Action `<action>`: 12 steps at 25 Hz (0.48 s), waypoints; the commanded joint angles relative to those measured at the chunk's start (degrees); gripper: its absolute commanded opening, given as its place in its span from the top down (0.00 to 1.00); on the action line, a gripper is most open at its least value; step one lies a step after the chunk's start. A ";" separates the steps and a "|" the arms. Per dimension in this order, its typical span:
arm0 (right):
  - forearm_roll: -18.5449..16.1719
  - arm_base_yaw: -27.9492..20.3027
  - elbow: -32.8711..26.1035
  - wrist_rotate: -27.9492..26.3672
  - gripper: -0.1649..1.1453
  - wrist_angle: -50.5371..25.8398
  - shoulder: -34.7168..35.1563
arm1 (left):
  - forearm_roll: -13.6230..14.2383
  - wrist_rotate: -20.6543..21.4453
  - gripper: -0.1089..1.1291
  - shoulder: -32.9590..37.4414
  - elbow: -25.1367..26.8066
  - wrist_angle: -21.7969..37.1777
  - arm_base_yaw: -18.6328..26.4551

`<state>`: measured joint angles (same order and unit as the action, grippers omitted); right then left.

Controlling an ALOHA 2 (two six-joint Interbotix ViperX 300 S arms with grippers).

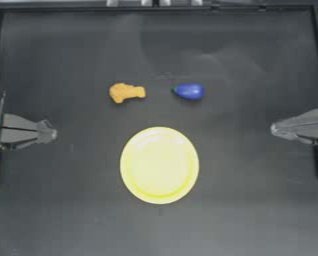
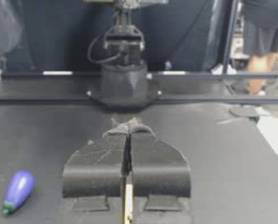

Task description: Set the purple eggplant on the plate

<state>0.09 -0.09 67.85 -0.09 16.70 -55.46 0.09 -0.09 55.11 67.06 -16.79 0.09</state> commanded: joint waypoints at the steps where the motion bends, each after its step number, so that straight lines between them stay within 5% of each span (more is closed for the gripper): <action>1: 0.00 -0.09 -0.35 -0.09 0.90 0.44 0.44 | -0.09 0.44 0.91 1.23 0.44 -0.18 0.00; 8: -0.18 -0.18 -0.62 0.35 0.77 -0.09 0.44 | -0.09 0.62 0.83 1.23 -0.35 0.62 0.09; 12: -1.14 -0.09 -0.88 0.62 0.55 -0.70 0.70 | 0.09 0.79 0.57 1.14 -0.44 0.62 0.09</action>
<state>-0.62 -0.26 68.12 0.44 16.08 -55.37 0.09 0.53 56.51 68.12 -15.91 0.09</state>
